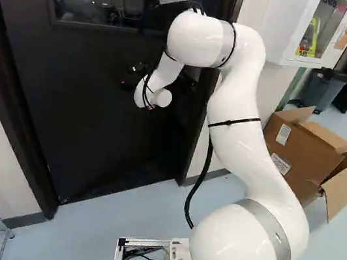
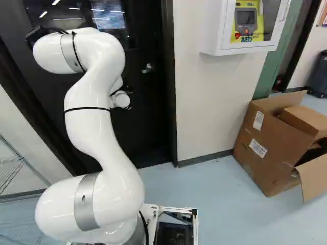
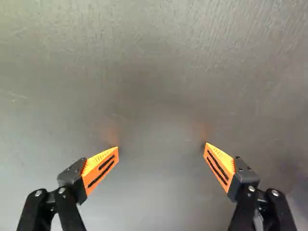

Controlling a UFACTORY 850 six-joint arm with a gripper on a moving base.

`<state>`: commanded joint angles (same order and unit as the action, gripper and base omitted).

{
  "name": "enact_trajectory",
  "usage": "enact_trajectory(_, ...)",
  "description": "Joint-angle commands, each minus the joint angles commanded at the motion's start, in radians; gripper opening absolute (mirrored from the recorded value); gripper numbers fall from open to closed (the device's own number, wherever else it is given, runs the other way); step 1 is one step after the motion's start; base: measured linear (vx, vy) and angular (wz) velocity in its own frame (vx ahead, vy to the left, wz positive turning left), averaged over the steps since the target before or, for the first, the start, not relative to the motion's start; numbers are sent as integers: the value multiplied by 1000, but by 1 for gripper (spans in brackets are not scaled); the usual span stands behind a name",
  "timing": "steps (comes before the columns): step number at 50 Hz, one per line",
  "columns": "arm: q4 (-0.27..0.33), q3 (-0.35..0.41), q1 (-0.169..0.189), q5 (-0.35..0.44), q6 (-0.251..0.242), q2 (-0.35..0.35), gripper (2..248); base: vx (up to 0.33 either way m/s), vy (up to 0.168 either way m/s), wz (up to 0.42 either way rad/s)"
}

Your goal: Open the door and move inside

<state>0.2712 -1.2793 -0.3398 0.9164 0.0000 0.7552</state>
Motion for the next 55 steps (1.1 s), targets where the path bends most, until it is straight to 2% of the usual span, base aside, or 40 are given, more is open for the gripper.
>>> enact_trajectory(14, 0, -89, -10, 0, 0, 62, 247, 0, 0, 0)
enact_trajectory(26, 0, -111, -17, 0, 0, 78, 247, 0, 0, 0)
enact_trajectory(38, 0, -83, -22, 0, 0, 58, 247, 0, 0, 0)
enact_trajectory(55, 0, 7, -34, 0, 0, -5, 247, 0, 0, 0)
